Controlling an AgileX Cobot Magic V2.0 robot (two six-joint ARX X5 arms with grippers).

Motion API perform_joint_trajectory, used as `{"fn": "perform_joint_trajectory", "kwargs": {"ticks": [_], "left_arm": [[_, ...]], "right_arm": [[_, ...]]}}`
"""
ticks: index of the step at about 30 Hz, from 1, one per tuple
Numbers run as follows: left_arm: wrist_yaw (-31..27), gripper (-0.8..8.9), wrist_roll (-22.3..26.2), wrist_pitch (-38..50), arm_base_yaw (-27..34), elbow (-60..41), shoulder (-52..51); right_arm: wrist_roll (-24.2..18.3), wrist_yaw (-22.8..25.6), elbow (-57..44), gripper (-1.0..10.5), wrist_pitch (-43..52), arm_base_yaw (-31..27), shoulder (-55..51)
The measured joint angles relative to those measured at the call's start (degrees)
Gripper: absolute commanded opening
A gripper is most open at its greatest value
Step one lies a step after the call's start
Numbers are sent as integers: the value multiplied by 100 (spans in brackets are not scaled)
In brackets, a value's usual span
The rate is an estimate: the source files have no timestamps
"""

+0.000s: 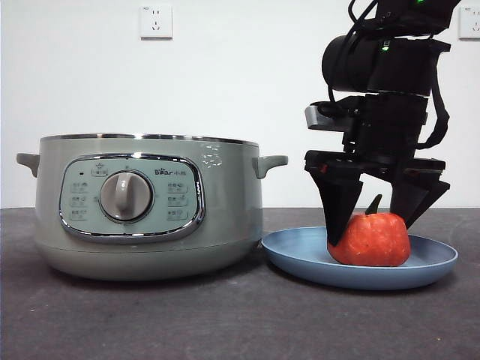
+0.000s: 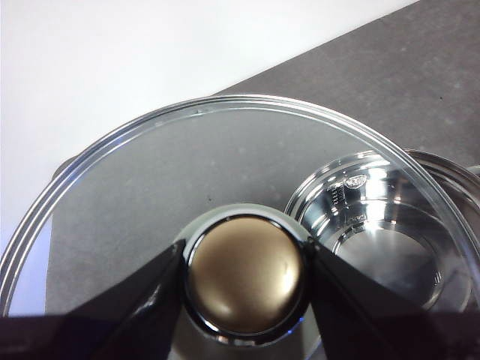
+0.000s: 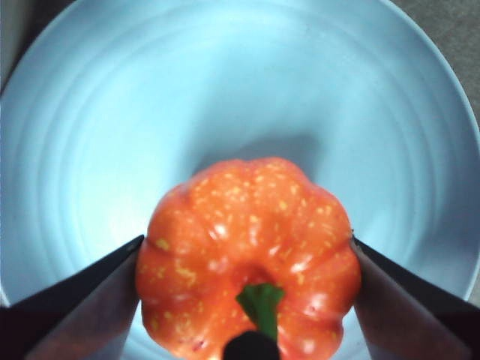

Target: Take the pumpkin out from the steamer,put the pumpkin in the blue plate,close the lid

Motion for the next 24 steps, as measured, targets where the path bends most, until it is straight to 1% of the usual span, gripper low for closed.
{"fn": "perform_joint_trajectory", "kwargs": {"ticks": [2,4,5,6,10,13,18,22,24], "left_arm": [[0,-13,0,2,0,0,0],[11,-13,0,2,0,0,0],[68,-13,0,2,0,0,0],[175,-13,0,2,2,0,0],[437,-13,0,39,0,0,0],[459,-13,0,55,0,0,0],[861,-13,0,140,0,0,44],[914,-13,0,151,0,0,256],[1060,-13,0,168,2,0,422]], "right_arm": [[-2,0,0,350,0,0,0],[2,0,0,433,-20,0,0],[2,0,0,484,-33,0,0],[2,0,0,505,-37,0,0],[4,0,-2,509,-177,0,2],[4,0,-2,505,-249,0,-149],[22,0,-2,504,-393,0,-1010],[22,0,-2,504,-468,0,-1641],[22,0,-2,504,-518,0,-1961]]}}
